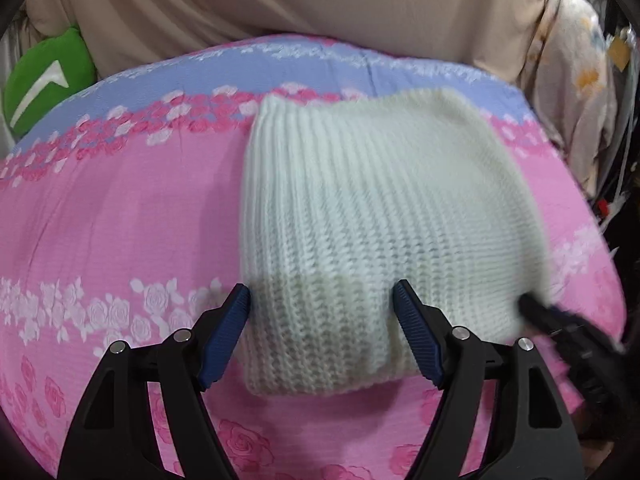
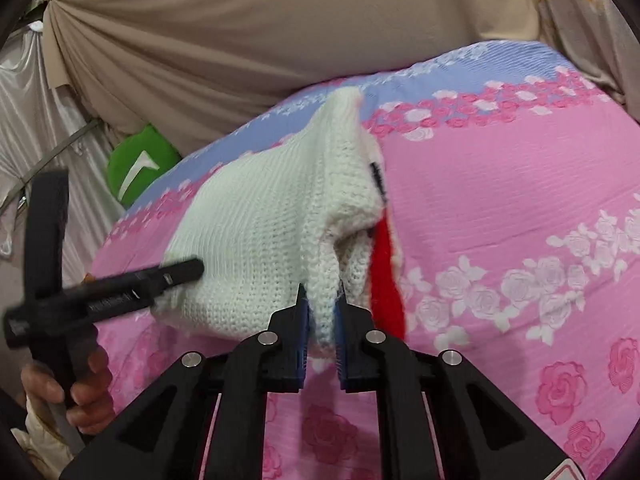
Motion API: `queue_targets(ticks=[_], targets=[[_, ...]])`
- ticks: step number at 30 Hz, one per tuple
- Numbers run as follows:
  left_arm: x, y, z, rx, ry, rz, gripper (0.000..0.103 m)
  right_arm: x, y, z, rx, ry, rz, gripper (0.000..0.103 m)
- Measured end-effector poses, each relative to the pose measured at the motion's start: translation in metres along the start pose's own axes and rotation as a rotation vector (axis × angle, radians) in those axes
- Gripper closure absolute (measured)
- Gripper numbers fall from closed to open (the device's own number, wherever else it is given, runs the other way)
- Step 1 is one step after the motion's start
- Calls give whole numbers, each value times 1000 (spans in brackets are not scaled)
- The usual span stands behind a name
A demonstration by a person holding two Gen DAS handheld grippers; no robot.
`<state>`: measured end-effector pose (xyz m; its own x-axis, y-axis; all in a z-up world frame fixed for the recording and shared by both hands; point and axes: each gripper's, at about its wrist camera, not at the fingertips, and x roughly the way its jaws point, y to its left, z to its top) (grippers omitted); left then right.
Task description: Fold small clothes
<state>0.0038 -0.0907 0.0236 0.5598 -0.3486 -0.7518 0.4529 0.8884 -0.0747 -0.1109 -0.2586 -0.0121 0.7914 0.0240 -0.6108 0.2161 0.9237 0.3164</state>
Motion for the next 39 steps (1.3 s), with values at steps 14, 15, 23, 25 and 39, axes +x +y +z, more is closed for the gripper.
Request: queue_targets(ticks=[14, 15, 23, 25, 39], targets=[[-7, 47, 34, -193, -33, -153, 6, -9, -1, 38, 28, -67, -58, 19], [3, 48, 39, -192, -7, -159, 6, 2, -4, 42, 35, -43, -65, 19], [61, 36, 41, -215, 107, -291, 5, 73, -28, 38, 184, 110, 127, 17], [63, 32, 43, -205, 101, -293, 5, 76, -21, 40, 154, 114, 119, 21], [-84, 42, 76, -28, -189, -383, 58, -28, 70, 85, -19, -163, 176, 65]])
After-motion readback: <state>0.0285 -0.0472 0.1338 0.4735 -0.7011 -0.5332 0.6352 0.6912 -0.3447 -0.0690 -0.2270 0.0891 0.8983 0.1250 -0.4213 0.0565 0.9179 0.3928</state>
